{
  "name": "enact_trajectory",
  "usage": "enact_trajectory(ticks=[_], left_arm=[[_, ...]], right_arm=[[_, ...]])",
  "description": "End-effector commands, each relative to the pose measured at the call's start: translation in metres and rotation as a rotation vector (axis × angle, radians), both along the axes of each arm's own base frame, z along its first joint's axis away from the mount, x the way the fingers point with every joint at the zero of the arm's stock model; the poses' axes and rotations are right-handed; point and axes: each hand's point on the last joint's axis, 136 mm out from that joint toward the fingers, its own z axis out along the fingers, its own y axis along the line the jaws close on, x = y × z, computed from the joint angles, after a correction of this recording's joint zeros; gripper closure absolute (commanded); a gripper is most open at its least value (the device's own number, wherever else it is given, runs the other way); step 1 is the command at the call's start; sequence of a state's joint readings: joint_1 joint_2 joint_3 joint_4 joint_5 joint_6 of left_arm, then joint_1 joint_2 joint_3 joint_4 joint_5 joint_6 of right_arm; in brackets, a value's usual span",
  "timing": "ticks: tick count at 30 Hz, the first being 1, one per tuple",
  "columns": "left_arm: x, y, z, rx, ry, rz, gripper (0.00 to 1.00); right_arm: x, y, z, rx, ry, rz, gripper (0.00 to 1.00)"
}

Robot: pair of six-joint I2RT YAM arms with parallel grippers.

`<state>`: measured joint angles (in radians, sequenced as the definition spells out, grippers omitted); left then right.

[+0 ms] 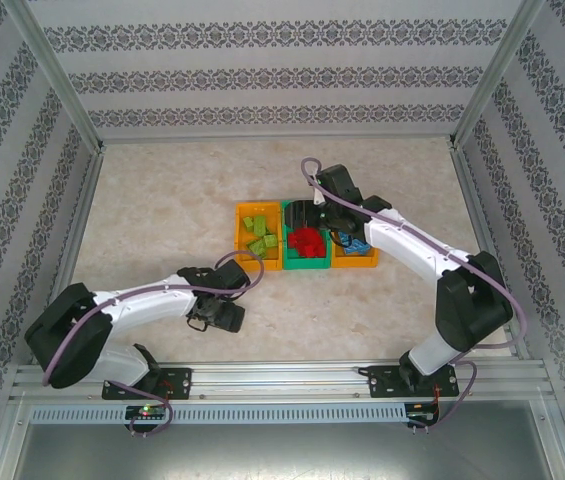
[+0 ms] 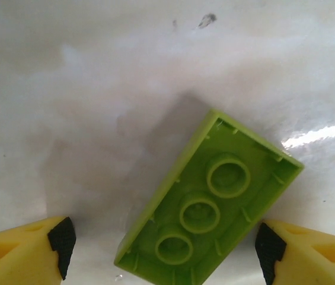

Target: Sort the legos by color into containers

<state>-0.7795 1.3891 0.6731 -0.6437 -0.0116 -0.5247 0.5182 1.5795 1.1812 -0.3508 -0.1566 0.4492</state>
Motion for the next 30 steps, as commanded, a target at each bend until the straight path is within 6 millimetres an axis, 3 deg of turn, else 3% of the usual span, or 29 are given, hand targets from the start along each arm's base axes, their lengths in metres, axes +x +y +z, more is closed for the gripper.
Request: enact_trajectory(ticks=[1, 8, 12, 16, 21, 25, 30], left_arm=[[0.007, -0.005, 0.004, 0.023, -0.023, -0.044, 0.18], [0.013, -0.012, 0.000, 0.025, -0.020, -0.071, 0.23], [0.014, -0.014, -0.007, 0.038, 0.000, -0.077, 0.37], [0.013, -0.017, -0.008, 0.033, 0.013, -0.084, 0.58], [0.015, -0.019, -0.004, 0.014, 0.003, -0.059, 0.71], [0.026, -0.023, 0.021, -0.021, -0.070, -0.019, 0.76], [0.060, -0.031, 0.084, -0.086, -0.270, 0.016, 0.74]], right_arm=[[-0.005, -0.007, 0.009, 0.028, -0.005, -0.010, 0.21], [-0.012, -0.022, 0.010, 0.018, -0.013, -0.033, 0.20], [-0.017, -0.040, 0.013, 0.014, -0.027, -0.068, 0.19], [-0.022, -0.064, 0.013, 0.001, -0.036, -0.116, 0.19], [-0.030, -0.097, 0.005, -0.025, -0.030, -0.178, 0.18], [-0.034, -0.123, 0.002, -0.003, -0.027, -0.242, 0.17], [-0.039, -0.144, 0.000, 0.007, -0.034, -0.295, 0.17]])
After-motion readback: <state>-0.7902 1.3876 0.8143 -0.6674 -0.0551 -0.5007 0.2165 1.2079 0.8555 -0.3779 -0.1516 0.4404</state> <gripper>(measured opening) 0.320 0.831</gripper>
